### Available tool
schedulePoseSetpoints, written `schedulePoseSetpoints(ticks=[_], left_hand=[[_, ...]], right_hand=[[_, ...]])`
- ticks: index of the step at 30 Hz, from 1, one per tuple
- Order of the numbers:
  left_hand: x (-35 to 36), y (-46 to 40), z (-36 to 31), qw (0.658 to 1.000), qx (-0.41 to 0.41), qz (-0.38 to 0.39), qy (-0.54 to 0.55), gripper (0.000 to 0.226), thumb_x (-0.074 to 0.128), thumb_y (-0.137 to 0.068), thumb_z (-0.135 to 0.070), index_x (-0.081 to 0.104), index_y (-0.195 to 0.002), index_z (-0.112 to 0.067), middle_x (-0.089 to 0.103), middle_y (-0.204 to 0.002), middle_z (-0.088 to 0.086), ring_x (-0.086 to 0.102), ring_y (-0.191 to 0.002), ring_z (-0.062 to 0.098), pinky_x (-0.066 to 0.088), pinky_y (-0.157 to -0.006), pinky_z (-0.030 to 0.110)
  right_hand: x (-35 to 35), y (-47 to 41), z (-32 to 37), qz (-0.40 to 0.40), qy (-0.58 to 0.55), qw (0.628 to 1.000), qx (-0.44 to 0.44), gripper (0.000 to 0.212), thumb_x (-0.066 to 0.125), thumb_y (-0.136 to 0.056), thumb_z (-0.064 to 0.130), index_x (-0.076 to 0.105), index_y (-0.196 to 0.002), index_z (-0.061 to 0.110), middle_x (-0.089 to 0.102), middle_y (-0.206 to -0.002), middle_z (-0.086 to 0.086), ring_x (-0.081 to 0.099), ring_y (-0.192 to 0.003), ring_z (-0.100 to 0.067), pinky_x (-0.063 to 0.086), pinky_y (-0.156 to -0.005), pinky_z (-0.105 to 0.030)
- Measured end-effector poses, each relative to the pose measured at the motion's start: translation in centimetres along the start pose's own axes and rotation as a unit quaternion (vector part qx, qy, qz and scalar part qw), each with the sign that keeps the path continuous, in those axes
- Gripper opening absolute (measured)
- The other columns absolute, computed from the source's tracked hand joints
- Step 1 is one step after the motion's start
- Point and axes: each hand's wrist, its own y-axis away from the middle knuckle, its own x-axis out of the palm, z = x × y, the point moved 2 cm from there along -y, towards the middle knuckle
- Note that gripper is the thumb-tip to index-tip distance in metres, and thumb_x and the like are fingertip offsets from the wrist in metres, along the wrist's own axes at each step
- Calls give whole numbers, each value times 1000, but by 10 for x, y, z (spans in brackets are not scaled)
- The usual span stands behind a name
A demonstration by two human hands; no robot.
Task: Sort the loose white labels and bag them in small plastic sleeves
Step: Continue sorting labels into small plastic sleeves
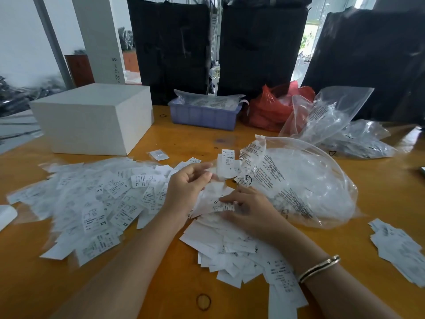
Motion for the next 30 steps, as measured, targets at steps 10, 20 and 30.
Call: schedulePoseSetpoints(ticks=[10,20,30], left_hand=[[0,-1,2,1000,-9,-22,5,5,70,-83,-24,67,-86,-26,66,-66,-18,61,-64,-6,47,-58,7],[-2,-3,2,993,-56,10,99,35,59,-88,-1,59,-109,-29,68,-95,4,71,-84,12,53,-62,18],[0,-2,3,977,-117,28,176,16,66,-84,-4,76,-85,-17,75,-89,7,71,-86,17,55,-69,19]], right_hand=[[-5,0,4,-3,73,997,-9,44,39,-87,56,65,-112,31,60,-105,16,49,-98,0,44,-90,-27],[-10,4,12,-28,150,984,-92,37,36,-93,40,70,-101,28,66,-96,16,54,-91,-7,39,-86,-31],[-16,6,12,-65,81,991,-85,9,62,-83,19,69,-88,22,66,-88,13,56,-87,-5,36,-87,-26]])
